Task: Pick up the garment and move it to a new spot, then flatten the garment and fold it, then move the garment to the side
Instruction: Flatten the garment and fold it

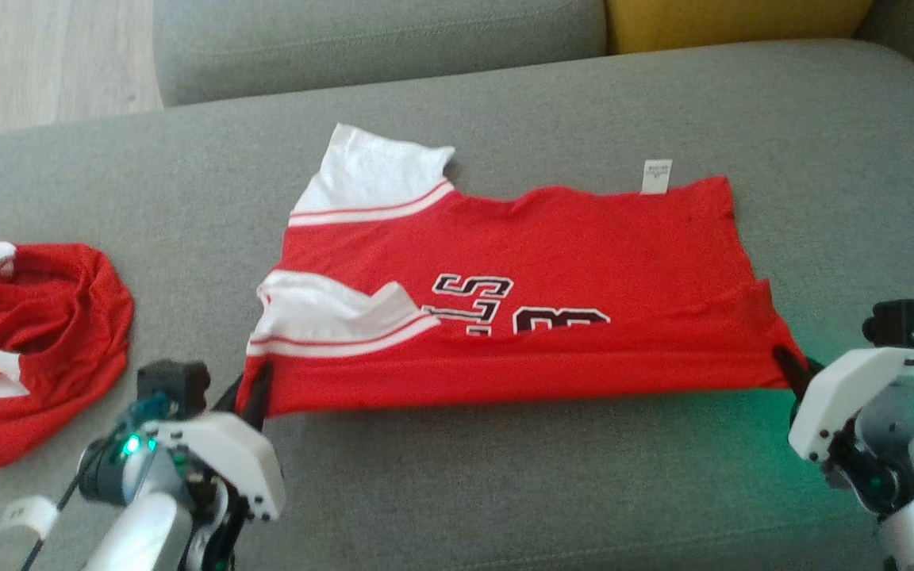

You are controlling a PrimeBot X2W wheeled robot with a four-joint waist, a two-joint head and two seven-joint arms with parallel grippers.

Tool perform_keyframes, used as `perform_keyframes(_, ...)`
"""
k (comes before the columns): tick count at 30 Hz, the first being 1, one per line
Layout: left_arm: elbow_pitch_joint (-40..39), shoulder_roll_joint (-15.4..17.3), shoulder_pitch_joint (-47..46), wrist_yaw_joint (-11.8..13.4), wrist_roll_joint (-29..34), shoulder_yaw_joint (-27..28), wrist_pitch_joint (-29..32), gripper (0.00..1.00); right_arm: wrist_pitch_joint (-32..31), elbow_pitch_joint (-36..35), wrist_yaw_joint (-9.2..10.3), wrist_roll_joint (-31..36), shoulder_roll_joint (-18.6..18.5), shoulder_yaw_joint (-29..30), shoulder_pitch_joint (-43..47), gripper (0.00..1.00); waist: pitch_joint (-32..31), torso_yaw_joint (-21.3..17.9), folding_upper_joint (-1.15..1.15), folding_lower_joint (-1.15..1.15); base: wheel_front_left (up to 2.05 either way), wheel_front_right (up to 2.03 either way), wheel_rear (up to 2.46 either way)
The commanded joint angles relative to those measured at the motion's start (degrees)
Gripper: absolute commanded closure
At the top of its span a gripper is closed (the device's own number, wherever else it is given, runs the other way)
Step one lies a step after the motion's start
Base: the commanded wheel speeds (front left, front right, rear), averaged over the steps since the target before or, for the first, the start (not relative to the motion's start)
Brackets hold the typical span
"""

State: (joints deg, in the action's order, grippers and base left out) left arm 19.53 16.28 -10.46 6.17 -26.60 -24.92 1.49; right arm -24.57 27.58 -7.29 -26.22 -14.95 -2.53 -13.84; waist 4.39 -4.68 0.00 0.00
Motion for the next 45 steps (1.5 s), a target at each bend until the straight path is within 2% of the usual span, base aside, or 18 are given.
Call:
perform_keyframes(1,-3.7,3.1,0.0,1.2,-0.6,3.6,0.6,1.00,-1.9,-3.6,-0.20,-0.6,-2.3,-0.1,0.4,1.00,-1.0,-0.4,0.00,0.00,0.00,0.00,0.00)
perform_keyframes(5,-7.4,4.2,3.5,1.3,-1.2,2.8,3.3,1.00,-5.3,-7.1,-0.20,-1.5,-2.5,0.5,3.3,1.00,-1.6,-0.7,0.00,0.00,0.00,0.00,0.00)
perform_keyframes(10,-8.7,4.4,4.9,1.6,-1.3,2.1,4.7,1.00,-6.5,-9.4,-0.20,-1.0,-2.0,1.9,5.2,1.00,-1.4,-0.8,0.00,0.00,0.00,0.00,0.00)
perform_keyframes(11,-8.8,4.3,4.9,1.7,-1.3,2.0,4.7,0.72,-6.3,-9.9,-0.20,-0.5,-1.7,2.5,5.4,0.37,-1.3,-0.8,0.00,0.00,0.00,0.00,0.00)
perform_keyframes(12,-8.8,4.3,4.8,1.9,-1.1,1.9,4.4,0.16,-6.1,-10.4,-0.20,-0.1,-1.3,3.0,5.7,0.00,-1.2,-0.7,0.00,0.00,0.00,0.00,0.00)
perform_keyframes(13,-8.8,4.3,4.6,2.2,-0.8,2.0,3.8,0.00,-5.5,-11.1,-0.20,0.3,-0.8,3.6,5.8,0.00,-1.2,-0.7,0.00,0.00,0.00,0.00,0.00)
perform_keyframes(17,-8.9,2.4,3.1,3.8,-1.1,4.5,-2.8,0.00,2.4,-15.3,-0.20,3.2,2.4,7.6,4.9,0.00,-0.9,-0.8,0.00,0.00,0.00,0.00,0.00)
perform_keyframes(22,-9.8,-0.1,0.3,4.1,-2.2,8.1,-12.3,0.00,11.9,-18.9,-0.20,5.2,5.0,7.9,3.3,0.00,-0.3,-1.3,0.00,0.00,0.00,0.00,0.00)
perform_keyframes(28,-9.9,-1.3,-4.3,3.6,-1.8,9.8,-15.3,0.00,19.7,-19.6,-0.20,6.1,5.7,6.7,-0.3,0.00,1.4,-2.0,0.00,0.00,0.00,0.00,0.00)
perform_keyframes(33,-6.7,-0.7,-10.2,2.6,0.2,7.3,-12.2,0.00,22.7,-17.6,-0.20,7.9,6.0,5.0,-3.8,0.00,4.9,-3.1,0.00,0.00,0.00,0.00,0.00)
perform_keyframes(37,-2.4,0.6,-17.6,0.4,2.1,4.5,-7.2,0.00,23.9,-15.9,-0.20,9.4,5.9,1.7,-6.5,0.00,8.7,-4.5,0.00,0.00,0.00,0.00,0.00)
perform_keyframes(39,0.2,1.4,-22.0,-1.6,3.2,2.9,-4.9,0.00,24.5,-15.1,-0.20,9.8,6.1,0.4,-8.2,0.00,10.6,-5.5,0.00,0.00,0.00,0.00,0.00)
perform_keyframes(43,5.9,3.4,-31.7,-8.0,3.1,0.6,1.7,0.00,24.9,-14.2,-0.20,10.3,6.6,-1.9,-12.2,0.00,15.4,-8.2,0.00,0.00,0.00,0.00,0.00)
perform_keyframes(45,9.3,4.8,-37.1,-10.1,3.1,0.0,5.8,0.00,25.2,-14.0,-0.20,10.3,6.8,-3.3,-14.5,0.00,17.9,-9.6,0.00,0.00,0.00,0.00,0.00)
